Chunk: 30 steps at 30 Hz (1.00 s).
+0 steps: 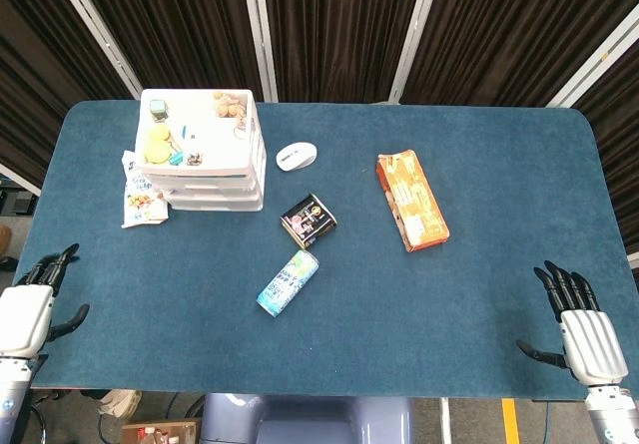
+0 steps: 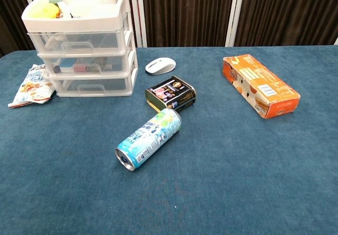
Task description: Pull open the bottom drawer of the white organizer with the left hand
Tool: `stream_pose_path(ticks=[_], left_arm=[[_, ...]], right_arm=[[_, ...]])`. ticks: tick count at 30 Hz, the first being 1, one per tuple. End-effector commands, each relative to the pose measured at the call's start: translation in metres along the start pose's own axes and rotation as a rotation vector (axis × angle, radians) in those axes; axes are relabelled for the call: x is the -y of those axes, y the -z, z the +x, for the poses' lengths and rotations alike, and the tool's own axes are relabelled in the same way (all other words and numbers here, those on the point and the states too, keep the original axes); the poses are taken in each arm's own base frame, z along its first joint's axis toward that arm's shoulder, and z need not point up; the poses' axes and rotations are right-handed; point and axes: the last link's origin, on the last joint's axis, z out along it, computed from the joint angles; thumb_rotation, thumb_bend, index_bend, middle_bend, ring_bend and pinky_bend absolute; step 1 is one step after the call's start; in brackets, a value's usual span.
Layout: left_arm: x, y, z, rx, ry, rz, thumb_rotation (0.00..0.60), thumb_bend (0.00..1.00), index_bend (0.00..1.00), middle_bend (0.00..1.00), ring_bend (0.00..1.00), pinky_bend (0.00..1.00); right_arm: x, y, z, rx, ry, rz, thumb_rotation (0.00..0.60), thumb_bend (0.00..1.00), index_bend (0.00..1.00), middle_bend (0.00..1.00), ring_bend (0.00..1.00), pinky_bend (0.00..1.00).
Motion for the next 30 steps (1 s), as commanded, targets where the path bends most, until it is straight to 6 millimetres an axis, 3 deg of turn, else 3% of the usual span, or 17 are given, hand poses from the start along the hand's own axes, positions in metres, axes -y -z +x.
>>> stream_pose_path(ticks=[1,5,13,30], left_arm=[[-0.007,-0.011,-0.003,0.007,0.121,0.036,0.6,0.55,0.13,0.71,0.66,0.7],[-0.012,-0.026,-0.005,0.043,0.247,0.101,0.6,0.58,0.13,0.84,0.78,0.78],[-0.04,-0.065,-0.014,0.117,0.473,0.202,0.6,0.6,0.16,0.97,0.92,0.88],[-0.098,-0.129,-0.057,0.357,0.906,0.402,0.6,0.65,0.15,0.99,0.96,0.9]], right_arm=[[0.0,0.0,0.001,-0.002,-0.005,0.001,0.6,0.11,0.0,0.0,0.0,0.02],[0.002,0.001,0.0,0.001,0.0,0.009,0.6,0.11,0.0,0.0,0.0,0.02],[0.001,0.0,0.0,0.003,-0.007,0.007,0.6,0.11,0.0,0.0,0.0,0.02],[0.0,-0.005,0.0,0.024,-0.034,0.001,0.6,0.11,0.0,0.0,0.0,0.02]])
